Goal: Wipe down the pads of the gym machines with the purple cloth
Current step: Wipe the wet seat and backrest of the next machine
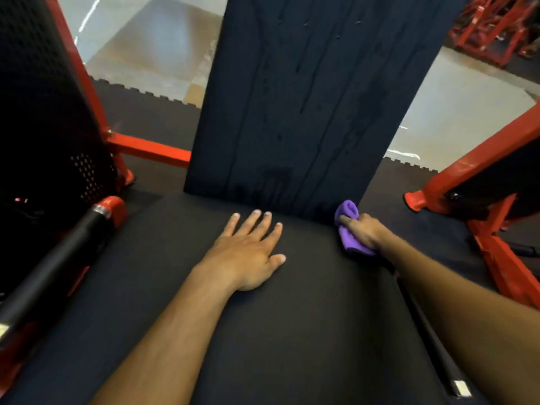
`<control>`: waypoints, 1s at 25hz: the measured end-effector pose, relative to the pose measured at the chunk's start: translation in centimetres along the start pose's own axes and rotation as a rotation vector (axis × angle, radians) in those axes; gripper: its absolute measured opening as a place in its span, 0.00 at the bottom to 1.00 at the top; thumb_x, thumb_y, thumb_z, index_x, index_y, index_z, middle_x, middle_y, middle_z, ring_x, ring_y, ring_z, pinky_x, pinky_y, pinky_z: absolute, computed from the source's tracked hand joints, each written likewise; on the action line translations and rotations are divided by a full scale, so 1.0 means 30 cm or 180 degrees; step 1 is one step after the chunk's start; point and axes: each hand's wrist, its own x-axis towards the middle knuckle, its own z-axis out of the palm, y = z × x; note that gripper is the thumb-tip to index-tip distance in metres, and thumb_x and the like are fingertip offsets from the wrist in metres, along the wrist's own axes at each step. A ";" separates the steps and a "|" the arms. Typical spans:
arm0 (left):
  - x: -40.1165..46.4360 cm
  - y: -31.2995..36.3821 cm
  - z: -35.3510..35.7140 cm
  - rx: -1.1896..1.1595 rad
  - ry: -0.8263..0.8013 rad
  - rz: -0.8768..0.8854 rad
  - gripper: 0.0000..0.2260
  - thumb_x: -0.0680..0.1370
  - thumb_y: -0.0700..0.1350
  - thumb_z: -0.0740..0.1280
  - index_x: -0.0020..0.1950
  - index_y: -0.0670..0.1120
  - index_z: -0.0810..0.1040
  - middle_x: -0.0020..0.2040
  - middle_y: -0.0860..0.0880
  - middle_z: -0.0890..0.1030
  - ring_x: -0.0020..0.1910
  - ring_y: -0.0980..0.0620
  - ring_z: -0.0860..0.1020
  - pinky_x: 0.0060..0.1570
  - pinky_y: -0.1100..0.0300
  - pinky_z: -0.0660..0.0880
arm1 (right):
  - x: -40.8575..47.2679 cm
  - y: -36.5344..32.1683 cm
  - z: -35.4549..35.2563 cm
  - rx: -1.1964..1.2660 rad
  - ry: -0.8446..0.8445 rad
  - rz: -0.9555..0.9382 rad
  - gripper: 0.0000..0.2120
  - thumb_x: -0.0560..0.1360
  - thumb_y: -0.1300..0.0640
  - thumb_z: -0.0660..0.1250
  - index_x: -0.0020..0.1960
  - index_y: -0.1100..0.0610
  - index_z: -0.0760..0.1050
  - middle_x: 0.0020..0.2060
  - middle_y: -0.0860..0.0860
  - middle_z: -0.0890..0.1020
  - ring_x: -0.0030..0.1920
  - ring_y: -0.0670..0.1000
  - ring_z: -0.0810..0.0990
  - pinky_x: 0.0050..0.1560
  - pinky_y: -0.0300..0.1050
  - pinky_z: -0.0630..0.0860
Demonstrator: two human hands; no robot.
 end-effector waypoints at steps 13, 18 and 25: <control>-0.084 -0.021 -0.085 -0.0192 -0.0795 0.0479 0.33 0.87 0.56 0.55 0.84 0.49 0.39 0.83 0.53 0.35 0.81 0.54 0.33 0.79 0.51 0.34 | -0.082 -0.191 -0.021 -0.0434 -0.0059 -0.1388 0.07 0.79 0.49 0.67 0.43 0.48 0.73 0.44 0.51 0.80 0.47 0.55 0.78 0.46 0.46 0.70; -0.078 -0.012 -0.087 -0.0202 -0.0844 0.0463 0.33 0.87 0.55 0.54 0.84 0.49 0.38 0.83 0.53 0.34 0.81 0.53 0.33 0.79 0.50 0.33 | -0.074 -0.044 -0.053 0.0227 -0.0004 -0.0643 0.11 0.71 0.46 0.67 0.42 0.54 0.76 0.39 0.53 0.81 0.41 0.53 0.77 0.46 0.49 0.74; -0.077 0.000 -0.076 -0.0247 -0.0963 0.0339 0.34 0.86 0.62 0.50 0.84 0.51 0.36 0.81 0.56 0.31 0.79 0.55 0.28 0.78 0.49 0.29 | -0.057 -0.283 -0.001 -0.0298 -0.0329 -0.1480 0.09 0.78 0.51 0.65 0.39 0.51 0.71 0.37 0.50 0.79 0.37 0.49 0.75 0.41 0.48 0.71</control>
